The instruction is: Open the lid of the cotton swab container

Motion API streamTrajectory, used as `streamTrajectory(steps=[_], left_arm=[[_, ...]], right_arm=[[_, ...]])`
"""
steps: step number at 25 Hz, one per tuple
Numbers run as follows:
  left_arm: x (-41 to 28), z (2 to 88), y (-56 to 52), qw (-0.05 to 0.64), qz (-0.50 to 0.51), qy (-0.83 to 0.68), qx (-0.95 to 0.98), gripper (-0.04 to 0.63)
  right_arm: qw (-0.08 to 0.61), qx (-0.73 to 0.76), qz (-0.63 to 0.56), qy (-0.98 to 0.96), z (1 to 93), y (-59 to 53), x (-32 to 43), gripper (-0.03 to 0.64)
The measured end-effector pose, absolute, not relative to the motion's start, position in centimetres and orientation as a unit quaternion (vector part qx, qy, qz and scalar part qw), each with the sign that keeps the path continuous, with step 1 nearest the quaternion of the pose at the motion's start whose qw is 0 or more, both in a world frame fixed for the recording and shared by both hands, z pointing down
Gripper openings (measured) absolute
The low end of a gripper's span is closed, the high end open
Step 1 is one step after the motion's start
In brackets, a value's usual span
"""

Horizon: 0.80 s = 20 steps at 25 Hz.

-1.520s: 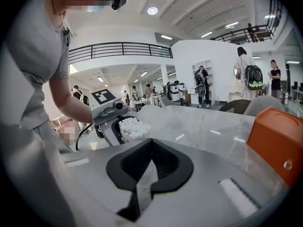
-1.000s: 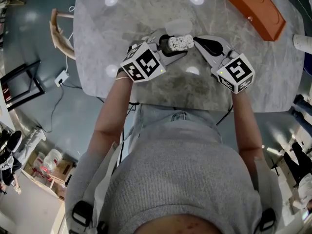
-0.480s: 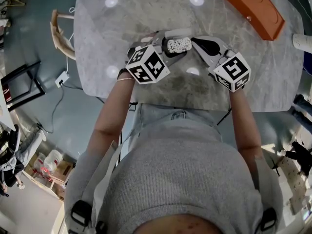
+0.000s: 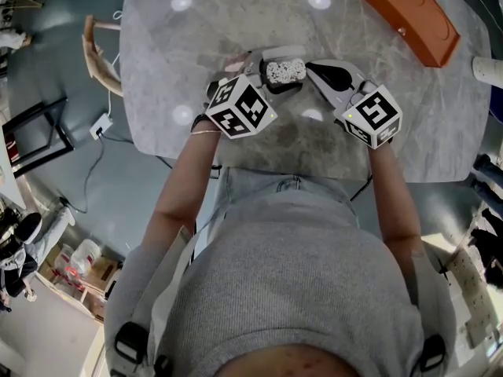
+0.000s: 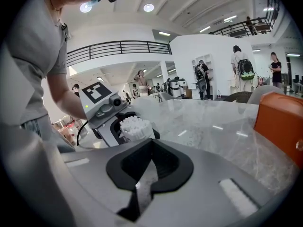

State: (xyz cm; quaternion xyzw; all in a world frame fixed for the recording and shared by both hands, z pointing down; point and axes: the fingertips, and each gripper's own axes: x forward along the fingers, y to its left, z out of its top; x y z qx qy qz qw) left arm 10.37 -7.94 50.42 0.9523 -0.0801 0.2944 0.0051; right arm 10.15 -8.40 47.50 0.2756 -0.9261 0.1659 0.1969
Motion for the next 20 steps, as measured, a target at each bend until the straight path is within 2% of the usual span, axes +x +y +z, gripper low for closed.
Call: streamTrajectory(steps=[6,9,12,15,20], left_arm=[[10.6,50.8,-7.9,0.01,0.304,-0.085,0.949,0.314],[10.7,50.8,-7.8,0.015,0.299,-0.083,0.951,0.344],[10.7,50.7,-7.8,0.017,0.297,-0.082,0.951,0.345],[10.7,50.7,-7.7,0.014,0.3,-0.078,0.951,0.35],[10.6,50.4,-7.6,0.018,0.289,-0.079,0.954,0.351]], right_arm=[[0.165,0.281,0.17,-0.93,46.6,-9.0,11.0,0.005],[0.154,0.276,0.163,-0.935,45.8,-9.7,11.5,0.06],[0.148,0.261,0.139,-0.944,44.5,-10.3,11.5,0.097],[0.14,0.243,0.108,-0.954,43.0,-10.9,11.0,0.101],[0.167,0.206,0.055,-0.962,42.0,-11.5,9.8,0.092]])
